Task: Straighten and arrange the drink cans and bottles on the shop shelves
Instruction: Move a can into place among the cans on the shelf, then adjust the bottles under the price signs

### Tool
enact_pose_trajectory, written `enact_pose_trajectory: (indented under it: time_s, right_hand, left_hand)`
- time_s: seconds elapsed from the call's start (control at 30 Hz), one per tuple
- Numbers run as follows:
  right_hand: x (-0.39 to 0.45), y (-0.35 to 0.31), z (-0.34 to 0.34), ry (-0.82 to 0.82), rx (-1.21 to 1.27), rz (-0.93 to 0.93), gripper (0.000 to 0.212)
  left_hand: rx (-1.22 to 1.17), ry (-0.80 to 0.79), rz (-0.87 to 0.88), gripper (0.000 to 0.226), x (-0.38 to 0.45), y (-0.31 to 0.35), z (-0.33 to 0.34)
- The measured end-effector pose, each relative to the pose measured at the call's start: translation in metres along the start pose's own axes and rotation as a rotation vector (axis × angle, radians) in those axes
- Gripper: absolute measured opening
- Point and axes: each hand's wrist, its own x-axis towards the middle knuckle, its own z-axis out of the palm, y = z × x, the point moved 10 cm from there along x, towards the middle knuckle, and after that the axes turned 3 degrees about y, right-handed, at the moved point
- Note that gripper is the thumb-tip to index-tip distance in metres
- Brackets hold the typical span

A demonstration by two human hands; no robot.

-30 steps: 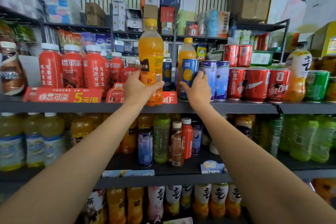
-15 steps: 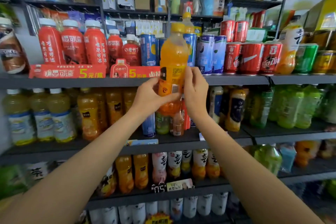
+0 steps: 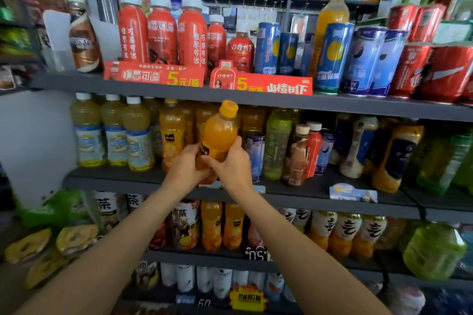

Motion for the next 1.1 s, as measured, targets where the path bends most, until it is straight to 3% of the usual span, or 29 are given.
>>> enact_pose_trajectory:
  time_s: [0.1,0.33,0.7,0.77,0.93,1.1]
  right_hand:
    - [0.018,0.010,0.027,-0.043,-0.071,-0.014,0.076]
    - [0.052,0.014,0.065,-0.129,-0.060,0.017,0.063]
    - [0.060,0.016,0.086,-0.104,-0.026,0.142,0.058]
    - [0.051,0.014,0.081,-0.036,-0.037,0.150,0.052]
    - [0.016,-0.021,0.011,0.361,-0.004,-0.028,0.012]
    - [0.008,-0.059,-0.095,0.663,0.082,-0.225,0.010]
  left_hand:
    - [0.162,0.005,-0.055,0.056,0.014,-0.023,-0.014]
    - [0.294,-0.062,-0.084,0.058,0.035,-0.059,-0.016]
    - [0.248,-0.126,-0.009,0.047,0.036,-0.064,-0.020]
    - [0.222,-0.096,0.069,0.042,0.032,-0.050,-0.027]
    - [0.090,0.132,0.432,0.027,0.025,0.032,-0.055]
    - [-0.157,0.259,0.683,0.025,0.029,0.134,-0.065]
